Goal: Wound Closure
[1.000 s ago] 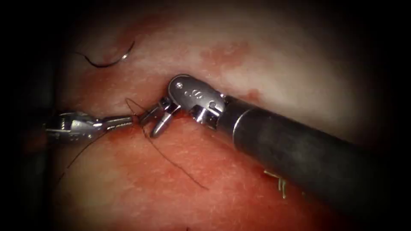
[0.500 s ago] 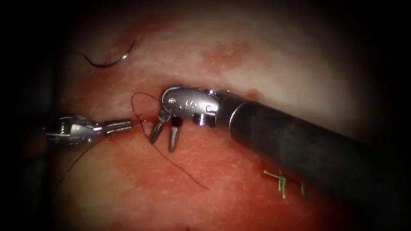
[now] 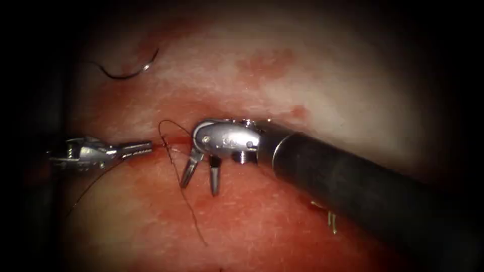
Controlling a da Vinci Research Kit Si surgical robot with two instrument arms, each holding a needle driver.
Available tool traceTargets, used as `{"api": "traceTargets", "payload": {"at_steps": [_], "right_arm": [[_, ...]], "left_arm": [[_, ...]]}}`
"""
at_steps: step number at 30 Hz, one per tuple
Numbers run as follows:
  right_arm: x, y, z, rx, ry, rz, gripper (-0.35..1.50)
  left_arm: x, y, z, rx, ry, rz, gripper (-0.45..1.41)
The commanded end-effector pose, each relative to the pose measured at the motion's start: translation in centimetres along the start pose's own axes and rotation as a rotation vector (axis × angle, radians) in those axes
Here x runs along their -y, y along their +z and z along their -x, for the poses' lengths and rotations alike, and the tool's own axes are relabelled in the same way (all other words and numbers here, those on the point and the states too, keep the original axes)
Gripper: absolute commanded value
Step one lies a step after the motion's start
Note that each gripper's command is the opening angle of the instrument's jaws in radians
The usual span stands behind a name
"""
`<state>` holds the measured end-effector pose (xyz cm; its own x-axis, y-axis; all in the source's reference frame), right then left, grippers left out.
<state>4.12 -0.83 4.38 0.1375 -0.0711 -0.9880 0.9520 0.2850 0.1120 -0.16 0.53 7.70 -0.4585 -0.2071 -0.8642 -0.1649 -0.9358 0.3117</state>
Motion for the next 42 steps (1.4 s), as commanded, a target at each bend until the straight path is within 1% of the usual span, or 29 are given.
{"api": "traceTargets", "payload": {"at_steps": [1, 5, 7, 10, 11, 15, 21, 32, 37, 42], "right_arm": [[-0.16, -0.02, 0.02, 0.003, -0.006, -0.001, 0.83], [-0.27, -0.06, 0.0, 0.0, 0.002, 0.009, 0.83], [-0.31, -0.11, -0.03, 0.013, 0.005, -0.002, 0.84], [-0.37, -0.2, -0.12, 0.017, 0.009, 0.002, 0.84], [-0.39, -0.26, -0.19, 0.009, 0.011, 0.018, 0.84], [-0.43, -0.26, -0.29, 0.003, 0.01, 0.025, 0.84], [-0.37, -0.16, -0.31, 0.01, 0.007, 0.007, 0.84], [-0.08, -0.04, -0.23, 0.024, -0.013, -0.03, 0.93], [-0.01, 0.06, -0.2, 0.033, -0.021, -0.054, 0.98], [0.0, 0.21, -0.15, 0.046, -0.028, -0.087, 1.03]], "left_arm": [[-0.02, 0.08, 0.04, 0.0, -0.006, 0.0, -0.45], [-0.02, 0.07, 0.04, 0.0, -0.011, -0.001, -0.45], [-0.03, 0.06, 0.04, 0.0, -0.01, -0.001, -0.45], [-0.05, 0.04, 0.04, 0.0, -0.014, -0.001, -0.45], [-0.07, 0.03, 0.05, 0.0, -0.013, -0.002, -0.45], [-0.08, 0.02, 0.05, 0.001, -0.017, -0.002, -0.45], [-0.09, 0.0, 0.06, 0.001, -0.017, -0.002, -0.45], [-0.1, 0.0, 0.07, 0.002, -0.027, -0.003, -0.45], [-0.1, 0.0, 0.08, 0.002, -0.027, -0.004, -0.45], [-0.1, 0.0, 0.08, 0.002, -0.033, -0.004, -0.45]]}}
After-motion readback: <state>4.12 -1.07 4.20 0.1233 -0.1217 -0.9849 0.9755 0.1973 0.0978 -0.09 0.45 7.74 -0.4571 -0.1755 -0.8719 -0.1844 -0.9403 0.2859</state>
